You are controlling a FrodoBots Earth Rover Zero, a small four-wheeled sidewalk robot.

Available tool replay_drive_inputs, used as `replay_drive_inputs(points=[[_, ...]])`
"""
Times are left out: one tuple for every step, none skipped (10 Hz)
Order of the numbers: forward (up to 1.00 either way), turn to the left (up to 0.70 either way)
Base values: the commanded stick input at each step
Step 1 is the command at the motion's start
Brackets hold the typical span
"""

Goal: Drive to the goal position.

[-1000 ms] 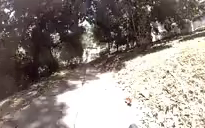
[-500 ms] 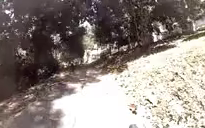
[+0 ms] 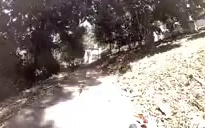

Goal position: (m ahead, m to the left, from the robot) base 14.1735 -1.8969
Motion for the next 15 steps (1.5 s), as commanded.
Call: replay_drive_inputs(points=[[0.50, 0.00], [0.50, 0.00], [0.50, 0.00], [0.50, 0.00], [0.50, 0.00], [0.50, 0.00], [0.50, 0.00], [0.50, 0.00], [0.50, 0.00], [0.50, 0.00], [0.50, 0.00], [0.50, 0.00], [0.50, 0.00], [0.50, 0.00], [0.50, 0.00]])
